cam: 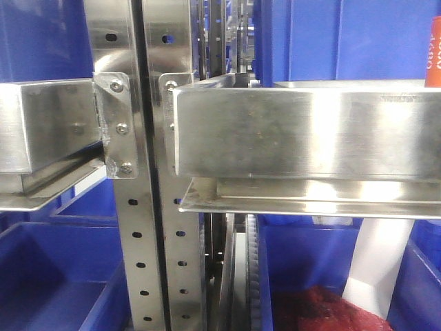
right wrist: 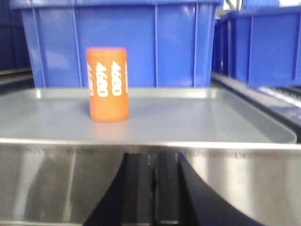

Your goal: Grab orange capacitor from left shelf to right conveyor

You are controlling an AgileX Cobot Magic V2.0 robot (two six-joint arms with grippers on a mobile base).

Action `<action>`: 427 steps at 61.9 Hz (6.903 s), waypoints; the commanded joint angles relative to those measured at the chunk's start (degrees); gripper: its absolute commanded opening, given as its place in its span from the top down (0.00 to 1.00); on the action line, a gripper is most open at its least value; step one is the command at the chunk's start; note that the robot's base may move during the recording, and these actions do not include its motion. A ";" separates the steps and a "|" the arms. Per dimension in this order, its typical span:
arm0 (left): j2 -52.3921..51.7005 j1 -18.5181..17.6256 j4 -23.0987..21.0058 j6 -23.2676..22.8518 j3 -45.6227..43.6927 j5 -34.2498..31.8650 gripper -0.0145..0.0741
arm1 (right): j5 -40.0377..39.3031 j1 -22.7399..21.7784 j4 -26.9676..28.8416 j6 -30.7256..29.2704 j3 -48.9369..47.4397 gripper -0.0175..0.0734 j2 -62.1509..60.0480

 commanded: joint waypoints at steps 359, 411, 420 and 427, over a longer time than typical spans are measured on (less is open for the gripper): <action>-1.12 -0.36 0.00 -0.08 -0.30 -5.12 0.95 | 45.36 4.57 0.48 0.20 -34.80 0.65 2.67; -1.12 -0.24 0.00 -0.08 -0.30 -5.12 0.95 | 45.36 4.57 0.48 0.20 -34.80 0.65 2.67; -1.12 -0.24 0.00 -0.08 -0.30 -5.12 0.95 | 45.36 4.57 0.48 0.20 -34.80 0.65 2.67; -1.12 -0.24 0.00 -0.08 -0.30 -5.12 0.95 | 45.36 4.57 0.48 0.20 -34.80 0.65 2.67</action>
